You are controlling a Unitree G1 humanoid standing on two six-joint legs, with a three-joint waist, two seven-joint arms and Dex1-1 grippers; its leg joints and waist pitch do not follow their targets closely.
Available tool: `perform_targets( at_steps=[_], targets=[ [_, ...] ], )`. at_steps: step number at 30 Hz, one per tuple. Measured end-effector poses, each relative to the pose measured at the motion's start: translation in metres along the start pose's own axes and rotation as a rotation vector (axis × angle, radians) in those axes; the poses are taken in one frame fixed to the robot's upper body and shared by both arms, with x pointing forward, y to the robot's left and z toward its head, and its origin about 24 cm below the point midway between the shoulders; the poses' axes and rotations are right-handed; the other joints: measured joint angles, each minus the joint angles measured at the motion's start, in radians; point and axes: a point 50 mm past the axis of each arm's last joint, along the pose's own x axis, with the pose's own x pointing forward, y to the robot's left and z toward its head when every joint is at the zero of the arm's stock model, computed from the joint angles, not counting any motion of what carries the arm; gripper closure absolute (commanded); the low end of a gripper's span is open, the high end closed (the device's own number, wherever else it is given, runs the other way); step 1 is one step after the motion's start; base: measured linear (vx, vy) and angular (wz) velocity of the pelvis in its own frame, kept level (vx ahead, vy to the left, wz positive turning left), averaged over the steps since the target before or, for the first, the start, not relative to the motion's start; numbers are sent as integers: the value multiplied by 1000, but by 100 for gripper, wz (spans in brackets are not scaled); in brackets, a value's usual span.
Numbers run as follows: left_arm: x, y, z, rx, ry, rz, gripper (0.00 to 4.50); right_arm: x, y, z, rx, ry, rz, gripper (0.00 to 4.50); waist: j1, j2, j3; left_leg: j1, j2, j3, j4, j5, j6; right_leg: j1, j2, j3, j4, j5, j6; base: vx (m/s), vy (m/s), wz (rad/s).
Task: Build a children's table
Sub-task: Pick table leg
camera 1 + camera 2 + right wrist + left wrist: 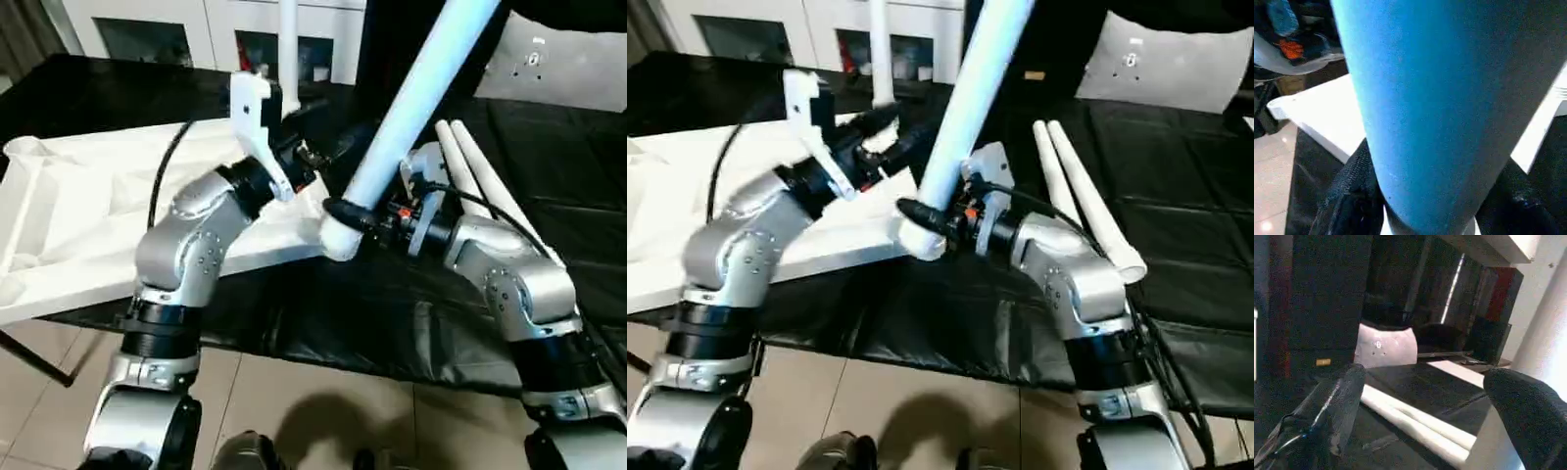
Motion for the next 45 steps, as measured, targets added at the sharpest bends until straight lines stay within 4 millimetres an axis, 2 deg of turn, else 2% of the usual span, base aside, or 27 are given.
perform_targets(
  at_steps=[4, 7, 10, 12, 14, 18, 22, 23, 27, 29, 32, 35, 36, 45],
  targets=[
    [0, 3, -1, 22, 6, 25, 0, 3, -3, -2, 1, -10, -63, 260, -2, 0, 0, 0, 0, 0, 0, 0, 0, 0, 0, 0, 0, 0, 0, 0, 0, 0],
    [-2, 14, -6, 88, 58, 75, 0, 7, -12, -11, 19, -1, -201, 260, -2, 0, 0, 0, 0, 0, 0, 0, 0, 0, 0, 0, 0, 0, 0, 0, 0, 0],
    [-13, 28, -10, 156, 126, 104, 0, 0, -20, -10, 6, -16, -294, 260, -5, 1, 0, 0, 0, 0, -1, 0, 0, -1, 0, 0, 0, 0, 1, 0, 0, 0],
    [-28, 42, -14, 224, 211, 109, 0, -4, -23, -8, -19, -37, -352, 260, -9, 1, 0, 0, 0, 0, -3, 0, 0, -1, 0, 1, -1, -1, 2, 0, 0, 0],
    [-42, 51, -26, 247, 310, 93, 0, -11, -25, -12, 3, -11, -385, 260, -16, 2, 0, 0, 0, 0, -5, 0, 0, -1, 0, 0, -1, -1, 2, 0, 0, 0],
    [-55, 53, -53, 231, 461, -12, 0, -14, -23, -25, 48, 9, -394, 260, -18, 2, 0, 0, -1, 0, -6, 0, -1, -2, 0, 0, -2, -1, 2, 0, 0, 0],
    [-68, 56, -71, 202, 589, -95, 0, -17, -20, -35, 64, 24, -404, 260, -25, 2, 0, 0, -1, 1, -6, 0, -1, -1, 0, 1, -2, -1, 2, 0, 0, 0],
    [-71, 57, -75, 180, 606, -111, 28, -19, -19, -38, 70, 28, -408, 260, -26, 2, 0, 0, -1, 1, -6, 0, -1, -1, 0, 1, -2, -1, 2, 0, 0, 0],
    [-75, 62, -86, 151, 670, -155, 40, -19, -16, -38, 66, 22, -406, 260, -27, 2, 0, 1, -1, 1, -6, 0, -1, -1, 0, 1, -2, -1, 2, 0, 0, 0],
    [-76, 66, -88, 161, 697, -157, 76, -19, -14, -34, 47, 14, -393, 260, -27, 2, 0, 1, -1, 1, -6, 0, -1, -1, 0, 1, -2, -1, 2, 0, 0, 0],
    [-77, 69, -91, 158, 711, -163, 84, -19, -12, -35, 42, 17, -375, 260, -26, 2, 0, 1, -1, 1, -6, 0, -1, -1, 0, 1, -2, -1, 2, 0, 0, 0],
    [-77, 69, -93, 153, 715, -183, 106, -22, -11, -40, 53, 29, -362, 260, -25, 2, 0, 1, -1, 1, -6, 0, -1, -1, 0, 1, -2, -1, 2, 0, 0, 0],
    [-78, 70, -95, 153, 719, -183, 125, -22, -11, -41, 54, 32, -360, 260, -25, 2, 0, 1, -1, 1, -6, 0, -1, -1, 0, 1, -2, -1, 2, 0, 0, 0],
    [-76, 77, -99, 167, 738, -168, 179, -20, -7, -41, 45, 43, -312, 260, -25, 2, 0, 1, -1, 1, -6, 0, -1, -1, 0, 1, -2, 0, 1, 0, 0, 0]
  ],
)
